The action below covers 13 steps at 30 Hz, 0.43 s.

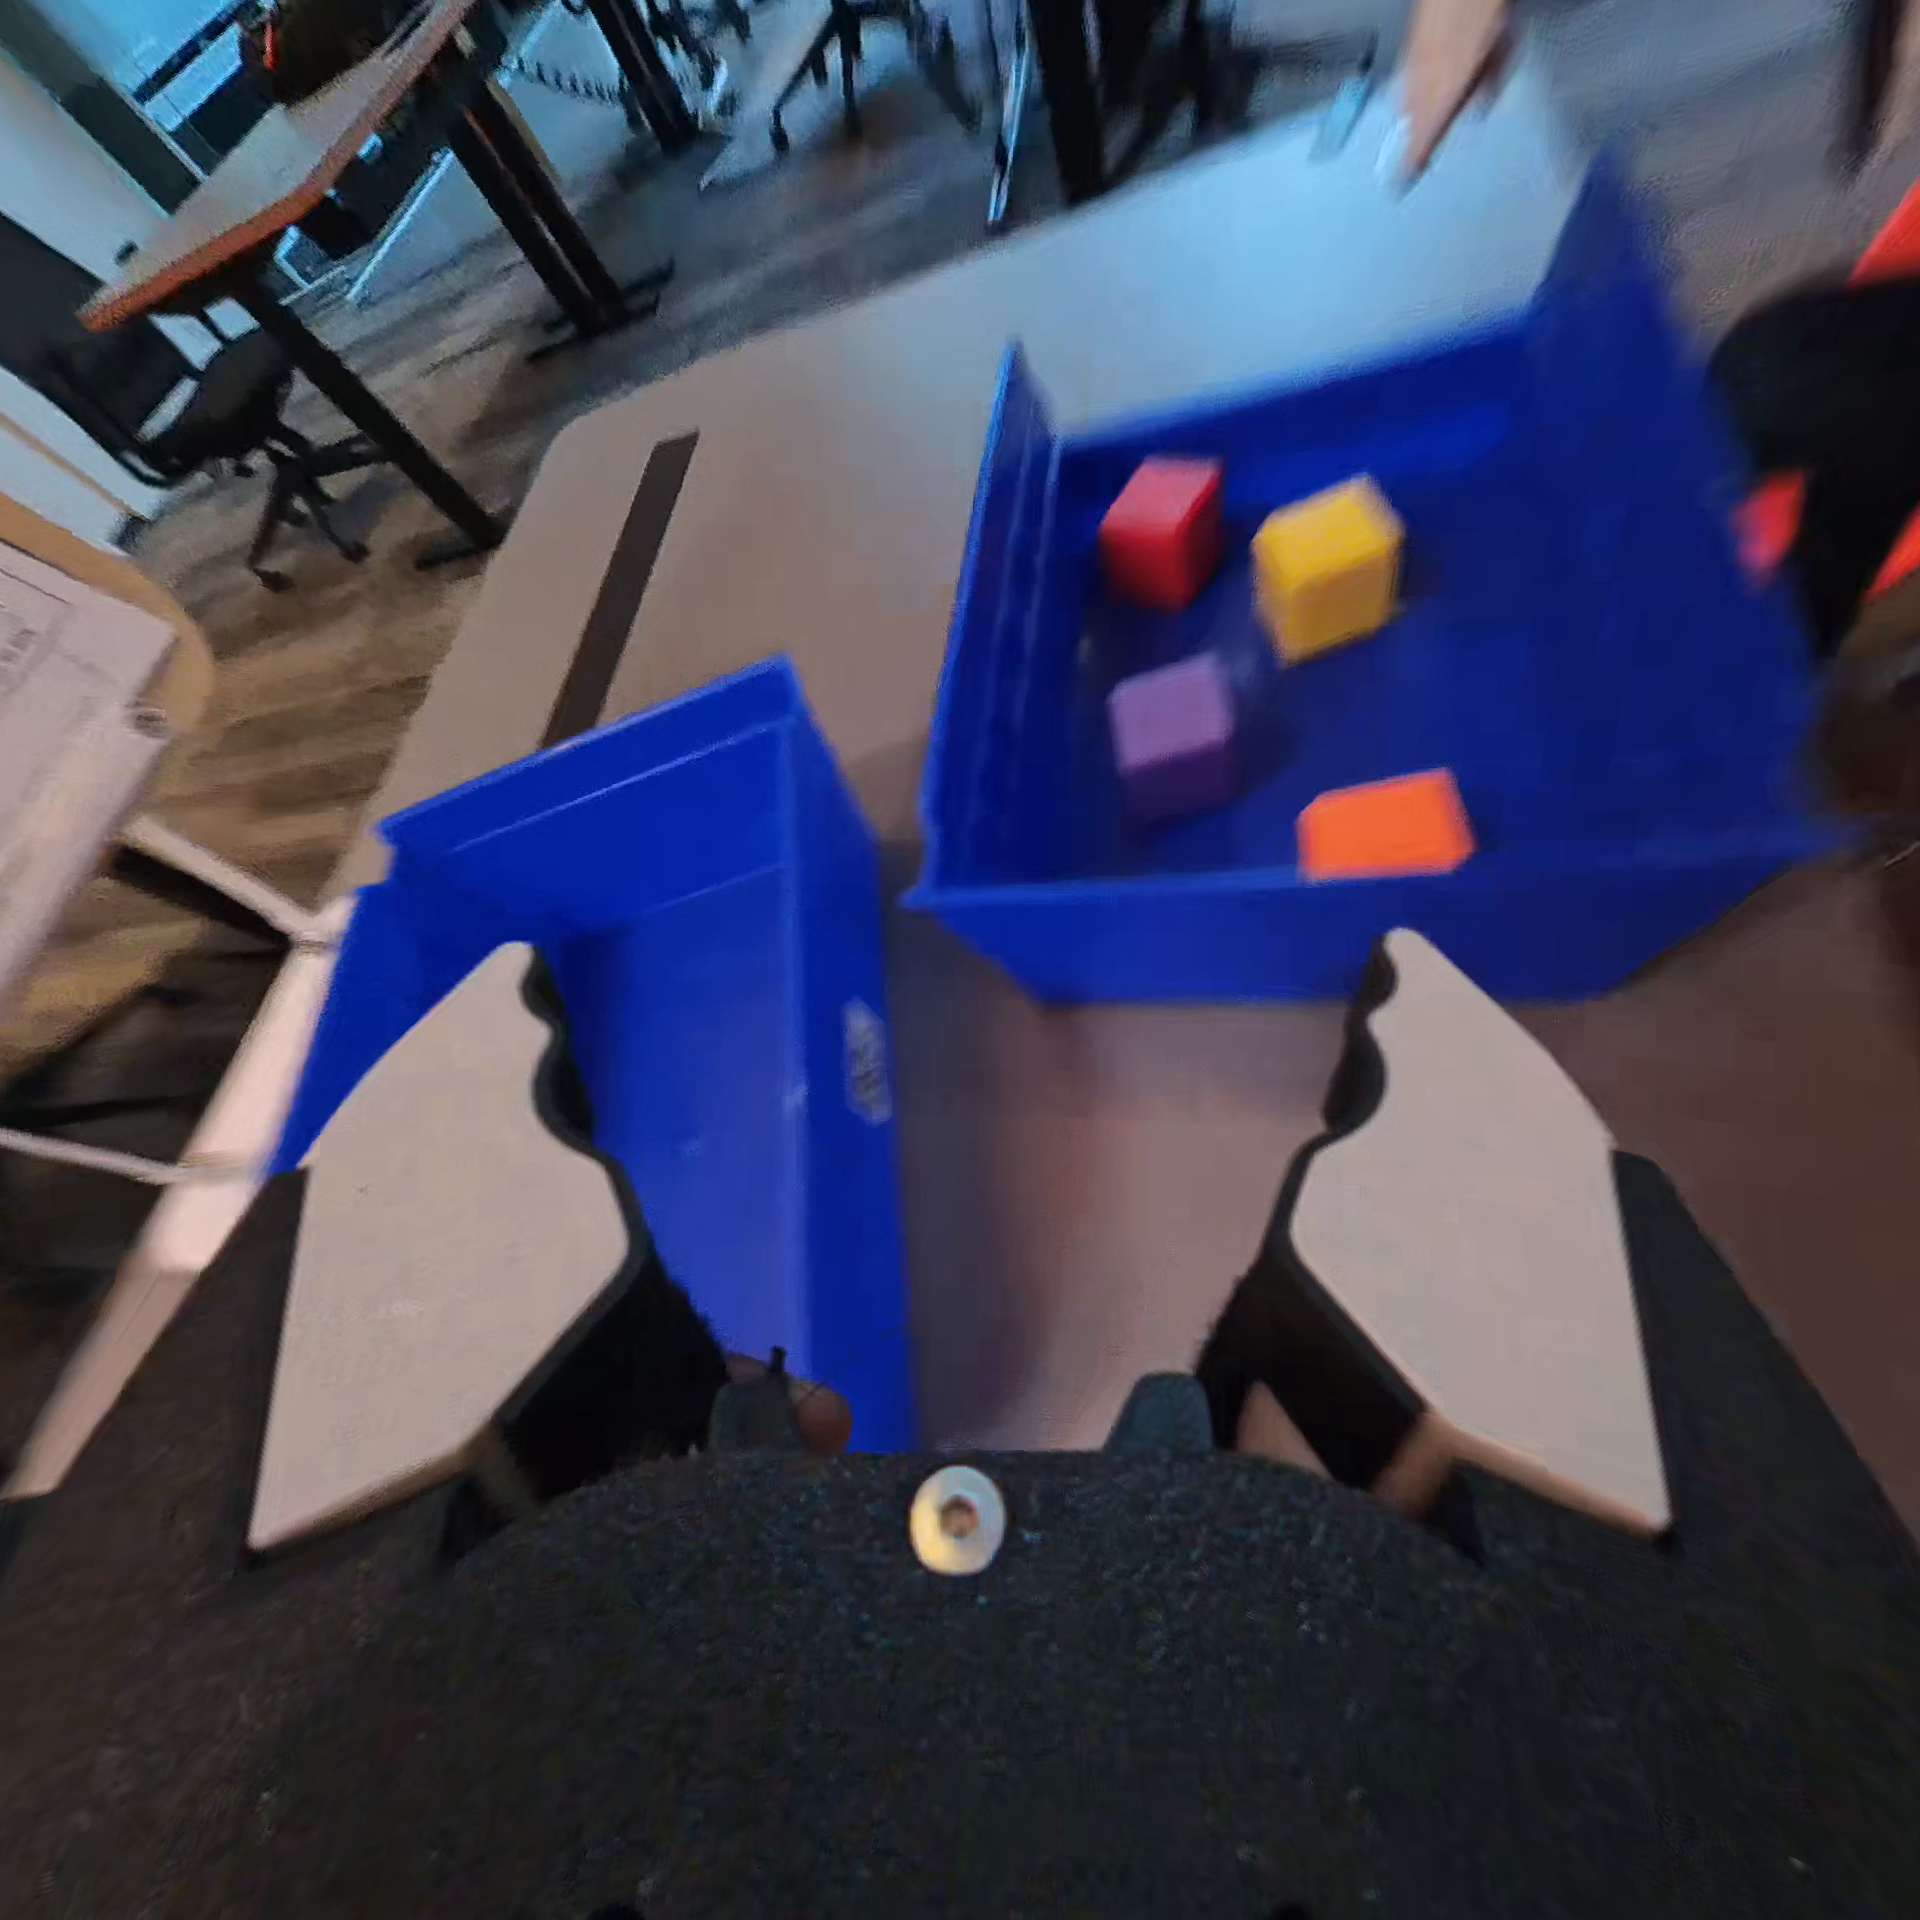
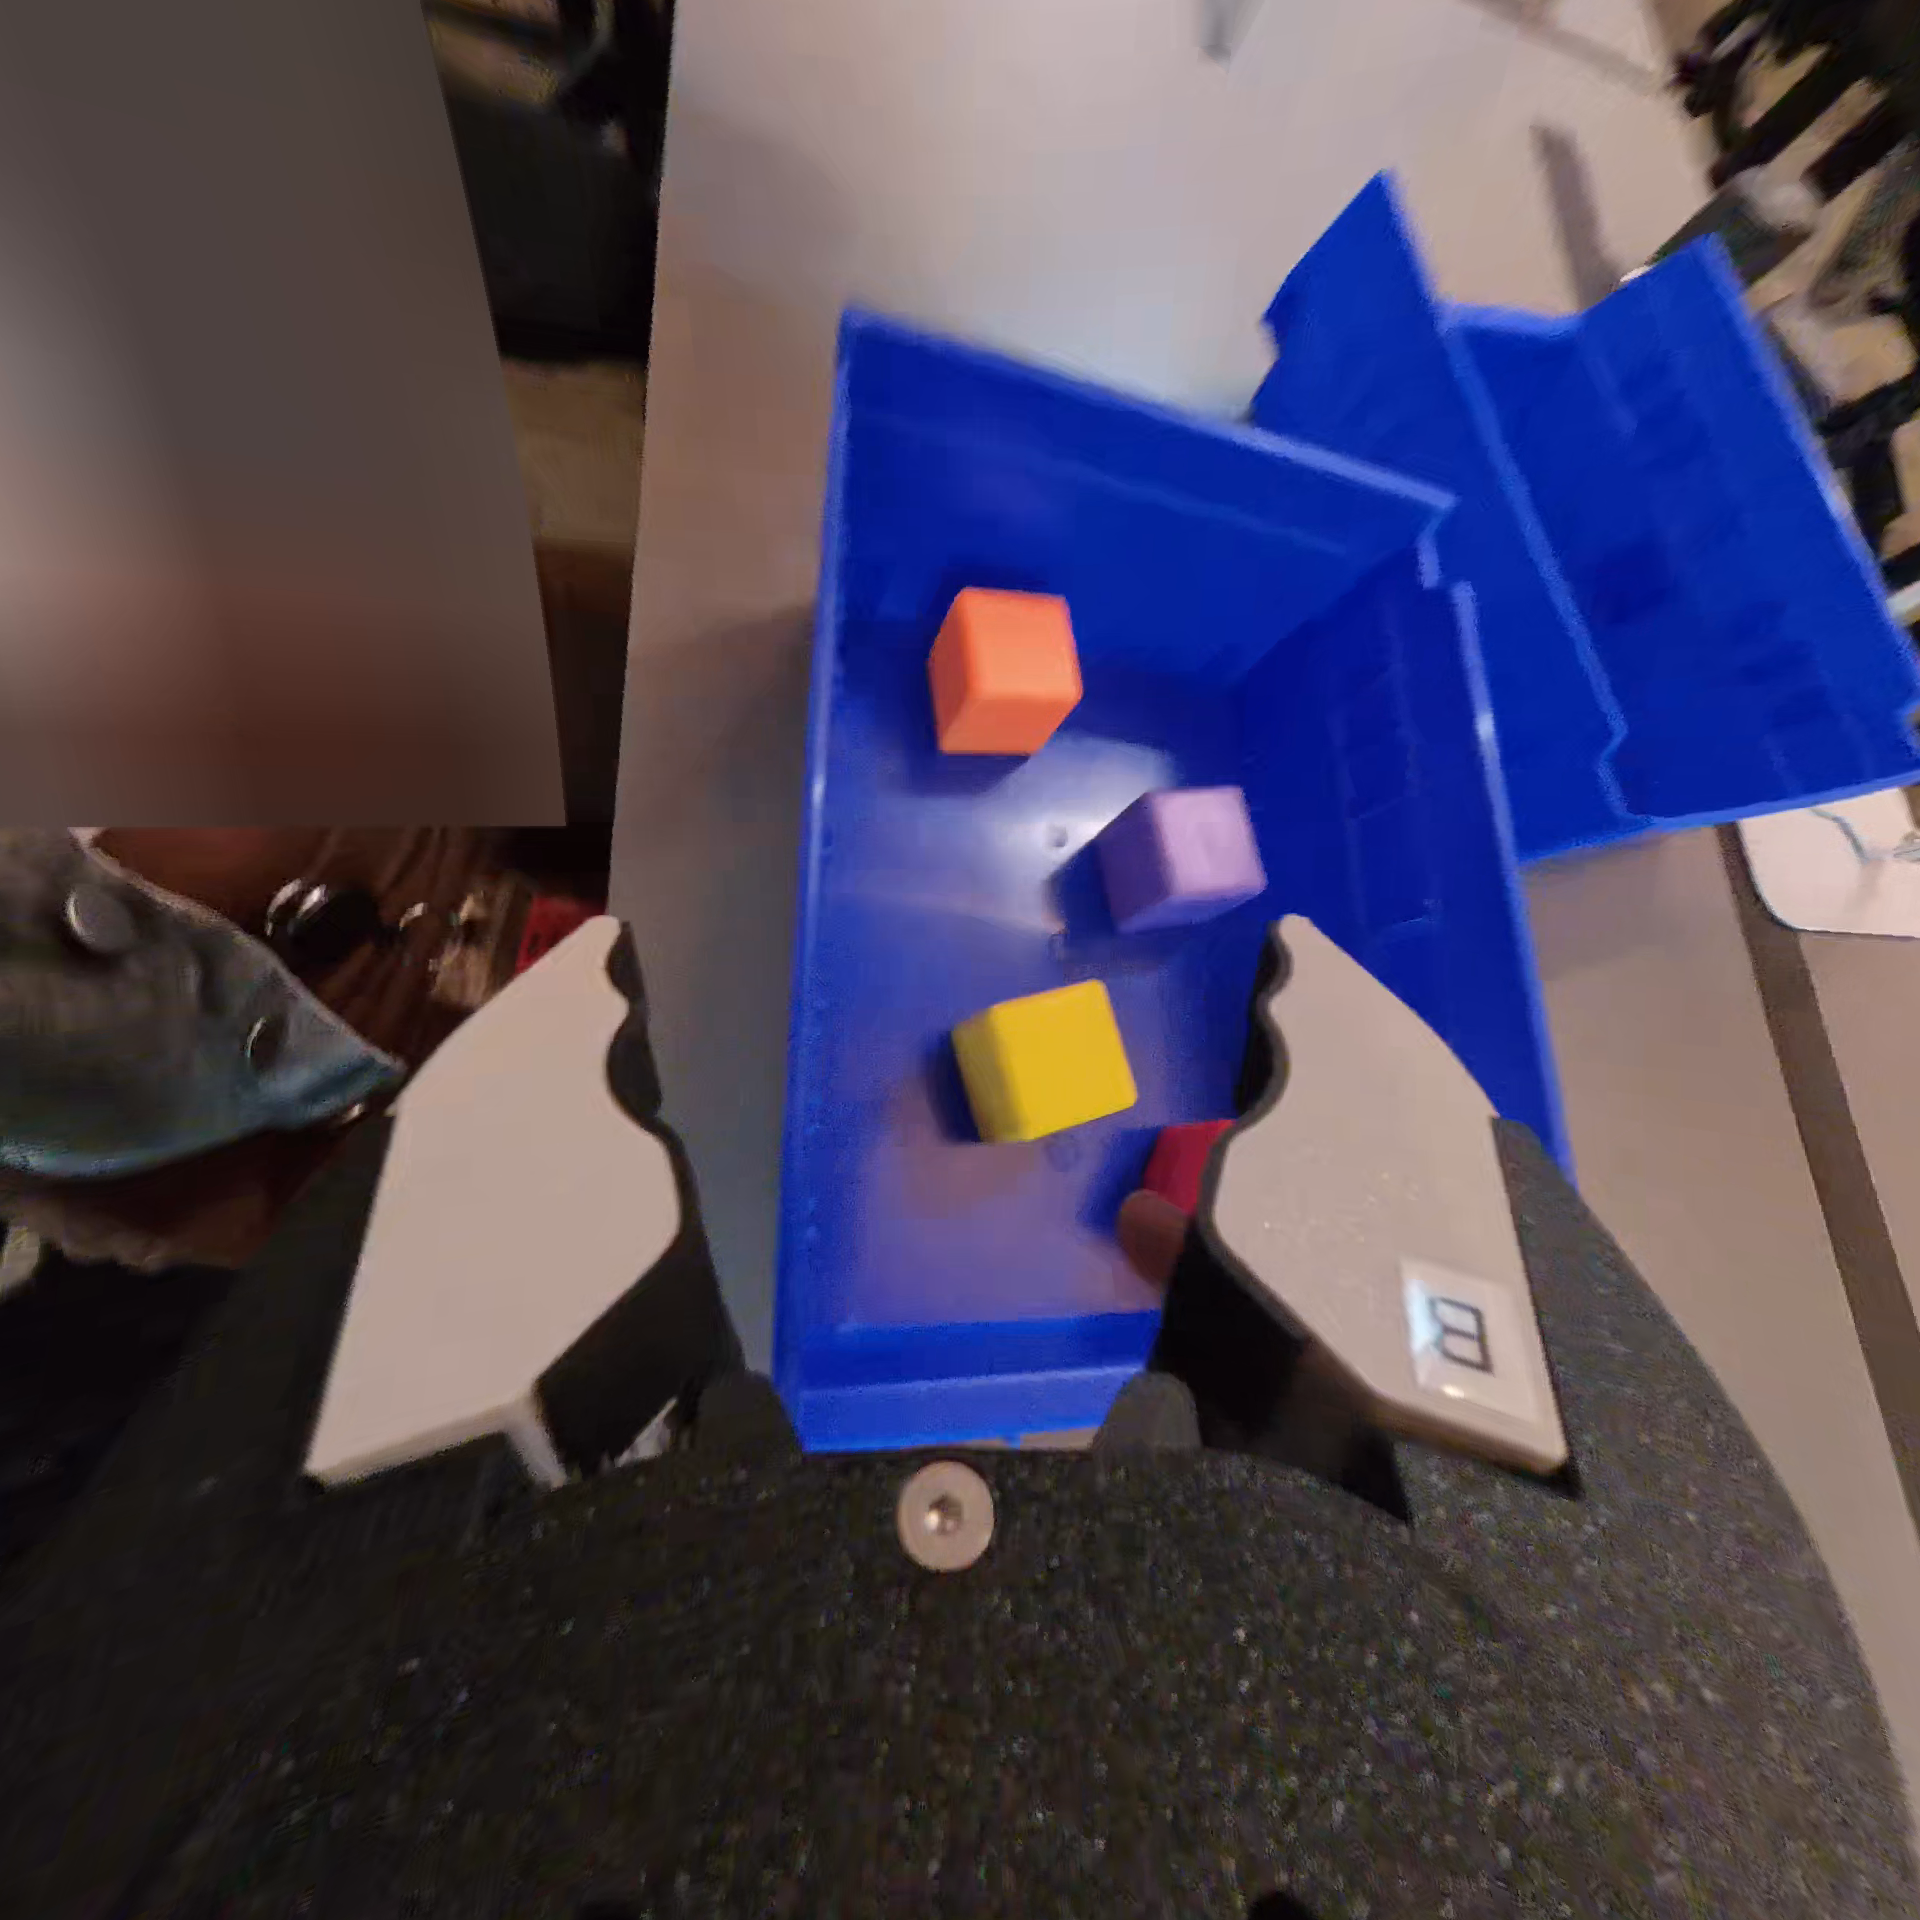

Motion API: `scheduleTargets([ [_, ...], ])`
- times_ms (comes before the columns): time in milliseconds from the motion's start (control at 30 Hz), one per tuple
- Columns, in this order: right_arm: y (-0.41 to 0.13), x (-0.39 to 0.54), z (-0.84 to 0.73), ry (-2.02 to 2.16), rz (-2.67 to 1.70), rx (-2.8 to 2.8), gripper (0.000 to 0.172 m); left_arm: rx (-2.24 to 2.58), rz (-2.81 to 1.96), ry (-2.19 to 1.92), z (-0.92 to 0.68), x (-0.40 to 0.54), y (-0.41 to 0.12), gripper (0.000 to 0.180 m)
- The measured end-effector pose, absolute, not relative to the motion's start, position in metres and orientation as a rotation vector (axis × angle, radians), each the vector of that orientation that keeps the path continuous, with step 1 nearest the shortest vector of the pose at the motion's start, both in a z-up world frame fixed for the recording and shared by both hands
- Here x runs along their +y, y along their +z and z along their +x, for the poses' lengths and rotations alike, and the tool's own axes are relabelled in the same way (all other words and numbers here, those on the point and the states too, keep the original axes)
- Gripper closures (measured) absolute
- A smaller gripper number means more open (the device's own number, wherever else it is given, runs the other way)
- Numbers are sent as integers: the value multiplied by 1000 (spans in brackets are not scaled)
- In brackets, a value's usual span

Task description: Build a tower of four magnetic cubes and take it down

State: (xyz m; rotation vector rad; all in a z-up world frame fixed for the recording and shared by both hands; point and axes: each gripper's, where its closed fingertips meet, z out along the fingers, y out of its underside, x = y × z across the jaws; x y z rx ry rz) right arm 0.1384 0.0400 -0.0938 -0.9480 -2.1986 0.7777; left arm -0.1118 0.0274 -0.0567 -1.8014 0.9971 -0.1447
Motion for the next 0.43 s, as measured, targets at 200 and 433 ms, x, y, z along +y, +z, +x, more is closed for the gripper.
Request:
scheduleTargets([
  [200, -51, 63, 112, 886, -921, -2138, 74, 920, -1925, -260, -32, -22, -52, 52],
  [433, -51, 102, 47, 807, -976, -2293, 98, 1165, -2291, -207, 40, -75, -115, 121],
])
